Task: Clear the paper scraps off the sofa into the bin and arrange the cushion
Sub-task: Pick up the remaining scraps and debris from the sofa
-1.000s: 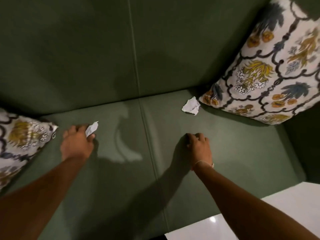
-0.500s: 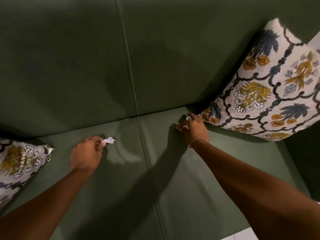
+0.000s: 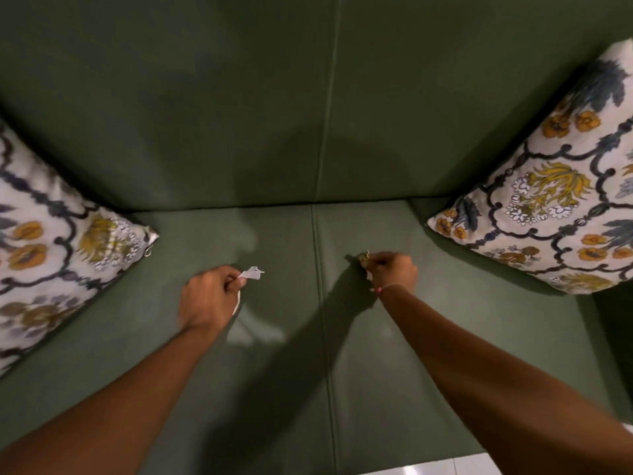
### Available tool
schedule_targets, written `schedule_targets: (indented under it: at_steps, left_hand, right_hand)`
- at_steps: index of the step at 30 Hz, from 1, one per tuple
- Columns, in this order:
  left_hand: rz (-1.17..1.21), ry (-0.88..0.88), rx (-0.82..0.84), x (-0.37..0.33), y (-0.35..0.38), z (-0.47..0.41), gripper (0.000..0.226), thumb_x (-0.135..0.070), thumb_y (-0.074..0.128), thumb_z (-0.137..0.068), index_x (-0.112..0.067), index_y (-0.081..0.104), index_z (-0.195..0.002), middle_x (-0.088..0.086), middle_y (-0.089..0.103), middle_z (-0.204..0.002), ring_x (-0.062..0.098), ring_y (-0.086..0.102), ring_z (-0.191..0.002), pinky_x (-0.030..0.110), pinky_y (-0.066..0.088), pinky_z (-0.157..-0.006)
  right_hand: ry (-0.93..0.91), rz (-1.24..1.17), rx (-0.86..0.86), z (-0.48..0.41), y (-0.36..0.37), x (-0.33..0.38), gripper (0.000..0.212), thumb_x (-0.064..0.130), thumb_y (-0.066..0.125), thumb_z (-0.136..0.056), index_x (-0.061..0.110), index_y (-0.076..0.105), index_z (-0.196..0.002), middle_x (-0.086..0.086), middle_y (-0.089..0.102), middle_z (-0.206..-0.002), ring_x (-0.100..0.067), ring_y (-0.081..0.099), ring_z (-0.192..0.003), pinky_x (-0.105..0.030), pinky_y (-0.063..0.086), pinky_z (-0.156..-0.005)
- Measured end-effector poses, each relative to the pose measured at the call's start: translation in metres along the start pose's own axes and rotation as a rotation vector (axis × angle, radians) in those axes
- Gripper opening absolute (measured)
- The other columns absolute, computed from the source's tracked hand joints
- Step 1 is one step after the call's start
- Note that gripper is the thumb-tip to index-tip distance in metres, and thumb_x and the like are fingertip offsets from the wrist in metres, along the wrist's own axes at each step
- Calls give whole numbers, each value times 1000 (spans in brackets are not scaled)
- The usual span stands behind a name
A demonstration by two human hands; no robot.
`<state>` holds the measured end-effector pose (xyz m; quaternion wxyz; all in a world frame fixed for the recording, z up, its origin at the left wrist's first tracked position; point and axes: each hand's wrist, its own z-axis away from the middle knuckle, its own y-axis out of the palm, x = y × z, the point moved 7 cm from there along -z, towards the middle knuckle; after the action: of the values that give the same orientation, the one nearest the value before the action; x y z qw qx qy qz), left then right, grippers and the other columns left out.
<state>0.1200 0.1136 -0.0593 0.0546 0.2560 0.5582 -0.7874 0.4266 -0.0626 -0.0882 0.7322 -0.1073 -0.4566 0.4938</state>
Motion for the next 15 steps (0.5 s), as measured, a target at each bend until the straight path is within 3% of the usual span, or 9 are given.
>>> schedule_targets:
  at_steps: [2, 4, 6, 11, 13, 15]
  left_hand:
    - [14, -67, -10, 20, -17, 20, 9, -36, 69, -79, -29, 73, -83, 6, 76, -78, 36, 68, -75, 36, 52, -62]
    - [53, -130, -5, 42, -29, 41, 11, -37, 69, -78, -30, 74, -85, 7, 76, -79, 35, 68, -77, 36, 54, -64]
    - [112, -183, 5, 71, -41, 62, 12, -34, 71, -77, -29, 75, -87, 8, 77, -81, 34, 69, -78, 38, 55, -66]
    - [154, -324, -18, 168, -73, 127, 12, -32, 72, -78, -25, 77, -86, 10, 76, -79, 34, 69, -73, 36, 53, -63]
    - [196, -410, -9, 214, -83, 158, 13, -34, 70, -80, -25, 77, -86, 11, 76, -79, 34, 69, -74, 36, 53, -64]
    - [221, -479, -18, 262, -96, 193, 15, -34, 67, -82, -23, 77, -87, 12, 76, -81, 34, 69, -75, 35, 53, -67]
  right_hand:
    - [137, -181, 35, 39, 29, -11, 8, 14, 80, -73, 19, 73, -77, 3, 67, -72, -8, 60, -64, -16, 52, -53]
    - [229, -297, 86, 78, 62, -21, 15, 6, 81, -70, 15, 69, -65, -2, 66, -66, -12, 59, -58, -22, 54, -59]
    - [270, -341, 162, 120, 101, -24, 19, 2, 80, -70, 11, 66, -62, -7, 67, -68, -22, 64, -65, -27, 55, -64]
    - [283, -322, 341, 224, 205, -30, 21, 3, 81, -69, 13, 67, -57, -11, 71, -74, -30, 69, -84, -45, 54, -89]
    - [274, -293, 400, 262, 248, -36, 23, 3, 81, -69, 14, 67, -55, -5, 70, -65, -28, 67, -85, -46, 52, -95]
    - [278, -216, 463, 307, 292, -37, 8, 12, 80, -73, 11, 74, -68, -10, 73, -77, -27, 68, -87, -37, 54, -91]
